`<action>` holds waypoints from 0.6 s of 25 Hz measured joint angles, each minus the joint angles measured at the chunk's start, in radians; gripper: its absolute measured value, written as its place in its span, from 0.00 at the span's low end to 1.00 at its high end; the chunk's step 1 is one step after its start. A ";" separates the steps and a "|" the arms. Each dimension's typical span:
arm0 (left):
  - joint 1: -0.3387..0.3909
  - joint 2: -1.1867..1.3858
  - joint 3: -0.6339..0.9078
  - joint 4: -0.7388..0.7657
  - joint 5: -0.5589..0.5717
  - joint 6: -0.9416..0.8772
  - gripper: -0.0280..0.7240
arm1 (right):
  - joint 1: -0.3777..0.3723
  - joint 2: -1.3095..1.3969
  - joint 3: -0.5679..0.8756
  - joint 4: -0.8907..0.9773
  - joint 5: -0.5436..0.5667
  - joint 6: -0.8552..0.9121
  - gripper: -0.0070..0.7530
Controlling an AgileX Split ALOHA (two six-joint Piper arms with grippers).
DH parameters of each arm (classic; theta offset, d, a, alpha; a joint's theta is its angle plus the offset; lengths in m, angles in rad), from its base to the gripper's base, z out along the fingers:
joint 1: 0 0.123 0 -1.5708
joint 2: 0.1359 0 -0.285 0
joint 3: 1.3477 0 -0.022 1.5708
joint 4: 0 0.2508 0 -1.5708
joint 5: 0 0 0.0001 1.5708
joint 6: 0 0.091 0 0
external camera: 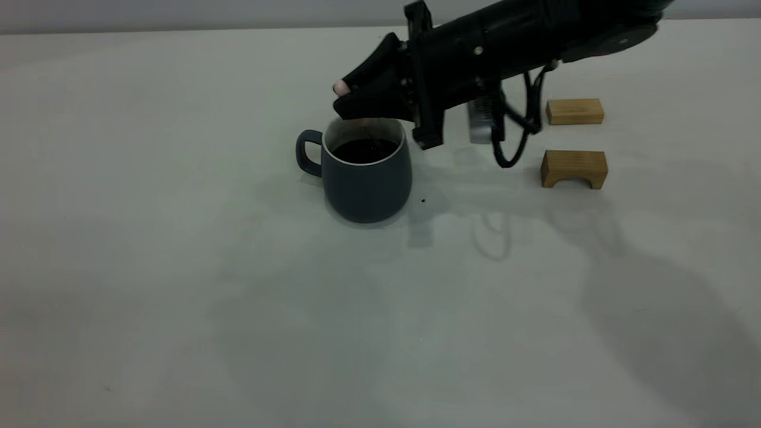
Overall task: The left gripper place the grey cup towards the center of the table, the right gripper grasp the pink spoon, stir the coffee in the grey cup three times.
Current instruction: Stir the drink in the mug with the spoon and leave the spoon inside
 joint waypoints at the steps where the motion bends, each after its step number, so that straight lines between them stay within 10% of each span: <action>1: 0.000 0.000 0.000 0.000 0.000 0.000 0.40 | -0.005 0.000 -0.001 -0.025 0.016 0.050 0.20; 7: 0.000 0.000 0.000 0.000 0.000 0.000 0.40 | -0.010 0.000 -0.001 -0.069 0.106 0.187 0.20; 15: 0.000 0.000 0.000 0.000 0.000 0.000 0.40 | 0.008 0.000 -0.001 0.076 0.113 -0.073 0.20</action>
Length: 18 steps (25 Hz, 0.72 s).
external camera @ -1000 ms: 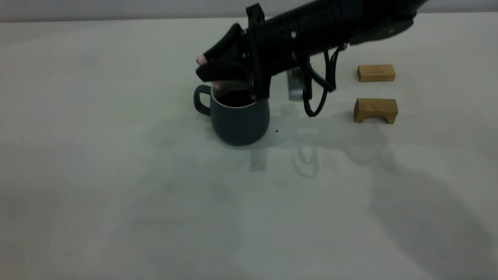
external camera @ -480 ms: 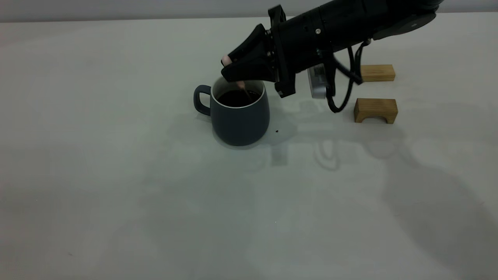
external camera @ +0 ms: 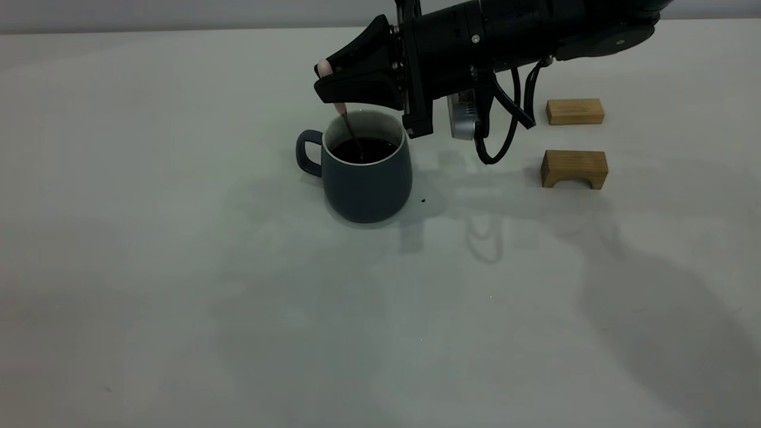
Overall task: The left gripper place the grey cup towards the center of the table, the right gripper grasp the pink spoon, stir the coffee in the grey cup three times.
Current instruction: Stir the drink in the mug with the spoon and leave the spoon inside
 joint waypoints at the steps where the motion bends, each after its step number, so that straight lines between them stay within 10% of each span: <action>1: 0.000 0.000 0.000 0.000 0.000 0.000 0.40 | -0.003 0.000 0.000 -0.001 -0.005 -0.008 0.20; 18: 0.000 0.000 0.000 0.000 0.000 0.000 0.40 | 0.011 0.001 -0.001 -0.025 0.060 0.029 0.20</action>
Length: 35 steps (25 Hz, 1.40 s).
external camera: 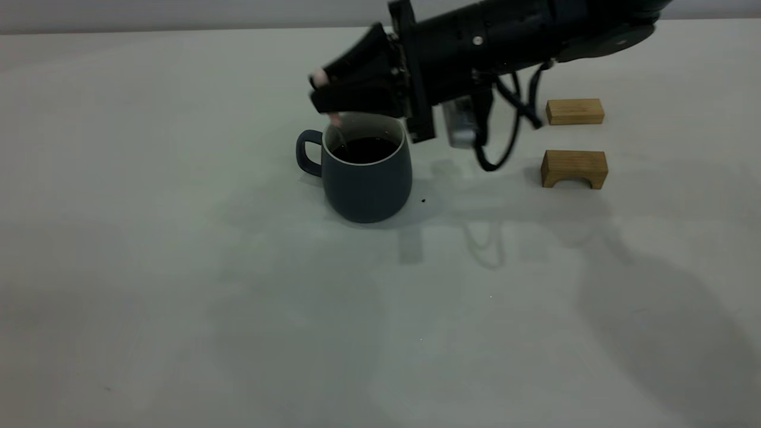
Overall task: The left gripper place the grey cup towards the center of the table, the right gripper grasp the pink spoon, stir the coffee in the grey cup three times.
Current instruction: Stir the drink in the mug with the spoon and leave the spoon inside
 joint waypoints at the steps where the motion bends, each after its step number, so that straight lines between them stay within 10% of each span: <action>1: 0.000 0.000 0.000 0.000 0.000 0.000 0.40 | 0.001 0.000 -0.003 0.012 -0.005 -0.034 0.20; 35: 0.000 -0.001 0.000 0.001 0.000 0.000 0.40 | -0.045 0.000 -0.007 -0.119 -0.094 -0.102 0.20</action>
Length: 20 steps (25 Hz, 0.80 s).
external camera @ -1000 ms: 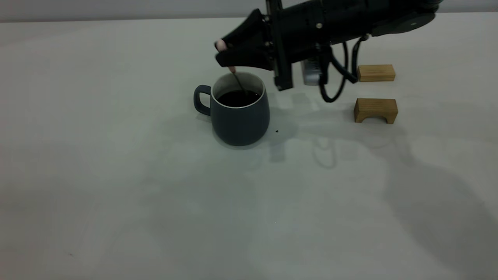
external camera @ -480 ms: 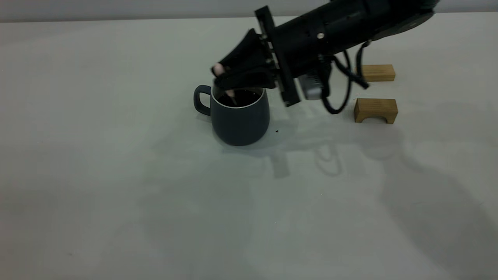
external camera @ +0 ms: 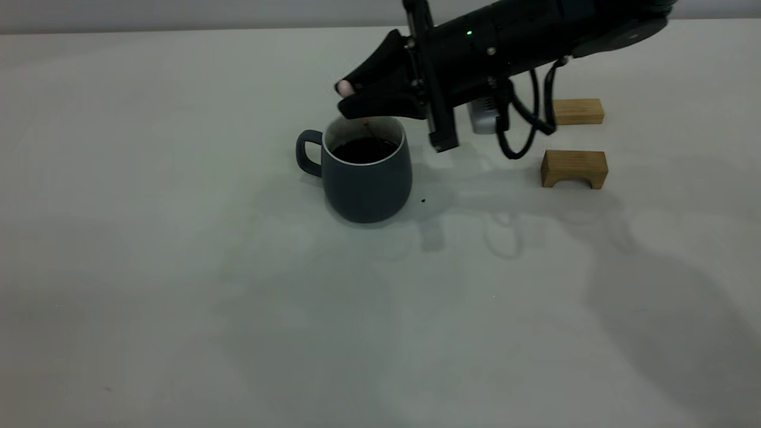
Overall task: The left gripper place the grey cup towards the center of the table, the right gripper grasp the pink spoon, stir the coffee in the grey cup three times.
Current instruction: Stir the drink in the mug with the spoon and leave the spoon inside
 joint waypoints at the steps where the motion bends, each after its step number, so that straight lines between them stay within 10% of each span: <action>1: 0.000 0.000 0.000 0.000 0.000 0.000 0.40 | -0.004 0.000 0.000 -0.032 0.007 0.019 0.20; 11: 0.000 0.000 0.000 0.000 0.000 0.000 0.40 | 0.015 0.000 0.000 -0.143 0.031 0.050 0.25; 20: 0.000 0.000 0.000 0.000 0.000 0.000 0.40 | 0.015 0.000 0.000 -0.159 0.084 0.005 0.75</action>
